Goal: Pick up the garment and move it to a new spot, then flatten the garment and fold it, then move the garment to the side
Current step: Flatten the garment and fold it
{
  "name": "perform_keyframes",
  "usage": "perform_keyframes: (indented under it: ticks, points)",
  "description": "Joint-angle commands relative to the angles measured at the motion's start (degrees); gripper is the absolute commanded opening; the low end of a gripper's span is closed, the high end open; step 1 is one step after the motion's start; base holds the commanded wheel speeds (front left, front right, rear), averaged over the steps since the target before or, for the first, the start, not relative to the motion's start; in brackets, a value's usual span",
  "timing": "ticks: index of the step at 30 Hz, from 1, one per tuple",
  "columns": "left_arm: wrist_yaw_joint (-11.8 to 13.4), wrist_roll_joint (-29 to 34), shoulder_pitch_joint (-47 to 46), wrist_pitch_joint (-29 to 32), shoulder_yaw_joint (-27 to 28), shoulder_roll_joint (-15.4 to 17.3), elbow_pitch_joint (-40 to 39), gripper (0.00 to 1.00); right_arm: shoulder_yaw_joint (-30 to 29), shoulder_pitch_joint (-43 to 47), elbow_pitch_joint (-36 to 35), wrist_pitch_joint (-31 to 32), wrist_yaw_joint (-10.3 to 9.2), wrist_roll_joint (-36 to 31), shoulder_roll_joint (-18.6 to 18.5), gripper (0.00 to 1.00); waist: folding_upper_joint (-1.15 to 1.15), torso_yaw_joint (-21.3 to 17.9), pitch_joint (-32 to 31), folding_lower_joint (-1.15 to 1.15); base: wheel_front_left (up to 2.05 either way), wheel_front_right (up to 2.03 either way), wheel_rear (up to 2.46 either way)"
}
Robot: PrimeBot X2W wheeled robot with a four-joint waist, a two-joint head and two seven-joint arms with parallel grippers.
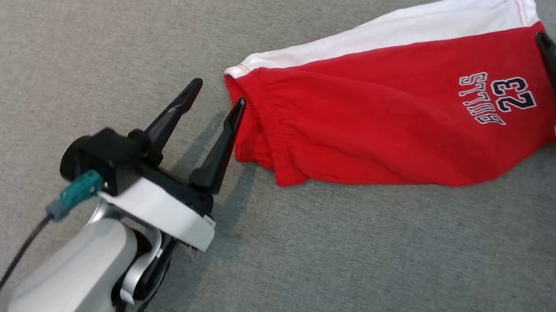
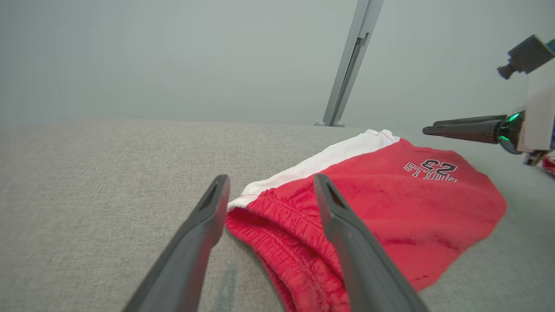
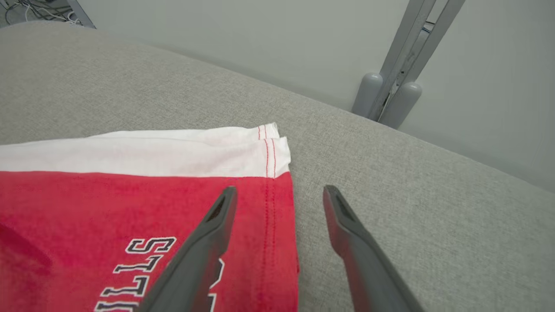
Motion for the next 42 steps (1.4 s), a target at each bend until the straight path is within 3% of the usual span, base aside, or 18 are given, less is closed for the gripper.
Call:
perform_keyframes:
  ticks: [1, 13, 14, 15, 16, 17, 21, 33, 37, 42]
  points:
    - [1.0, 1.9, 1.6, -0.4, 0.0, 0.4, -1.8, 1.0, -0.6, 1.4, 0.8, 2.2, 0.01, -1.4, 0.5, 1.0, 0.0, 1.4, 0.5, 0.0, 0.0, 0.0, 0.0]
    - [-1.6, 6.2, 9.3, -0.8, 2.1, -6.1, -5.6, 1.0, -6.8, 3.9, 5.7, 7.8, 0.01, -12.9, 2.2, 1.0, 0.0, 6.8, 1.1, 0.0, 0.0, 0.0, 0.0]
    - [-1.9, 6.5, 9.8, -0.8, 2.5, -6.7, -5.4, 1.0, -7.6, 4.2, 6.1, 8.3, 0.01, -13.4, 2.5, 0.87, 0.0, 6.9, 1.0, 0.0, 0.0, 0.0, 0.0]
    - [-2.4, 6.9, 10.3, -0.8, 2.8, -7.1, -5.2, 1.0, -8.2, 4.4, 6.3, 8.6, 0.01, -13.9, 2.7, 0.6, 0.0, 7.0, 0.9, 0.0, 0.0, 0.0, 0.0]
    - [-2.8, 7.3, 10.6, -0.8, 3.1, -7.4, -5.0, 1.0, -8.9, 4.9, 6.3, 9.0, 0.01, -13.9, 3.1, 0.05, 0.0, 7.0, 0.8, 0.0, 0.0, 0.0, 0.0]
    - [-3.0, 7.6, 11.0, -0.8, 3.6, -7.7, -4.8, 1.0, -9.7, 5.5, 6.4, 9.3, 0.01, -13.4, 3.5, 0.0, 0.0, 6.8, 0.8, 0.0, 0.0, 0.0, 0.0]
    - [-4.2, 9.1, 11.9, -0.8, 5.5, -8.4, -4.3, 1.0, -13.3, 7.3, 4.7, 8.7, 0.01, -10.5, 5.7, 0.0, 0.0, 4.9, -0.1, 0.0, 0.0, 0.0, 0.0]
    - [-7.7, 13.6, 20.6, -0.8, 13.9, -6.2, -3.9, 1.0, -24.7, 21.9, -6.7, 6.0, 0.01, -0.2, 10.9, 0.0, 0.0, -6.8, -9.5, 0.0, 0.0, 0.0, 0.0]
    - [-8.6, 14.5, 23.6, -0.8, 15.5, -6.8, -4.7, 1.0, -31.6, 27.3, -7.6, 5.7, 0.01, 1.4, 11.2, 0.0, 0.0, -8.4, -11.5, 0.0, 0.0, 0.0, 0.0]
    - [-9.4, 16.1, 26.0, -0.8, 15.9, -7.7, -5.3, 1.0, -40.4, 29.9, -5.5, 4.6, 0.02, -2.1, 9.7, 0.0, 0.0, -8.3, -12.1, 0.0, 0.0, 0.0, 0.0]
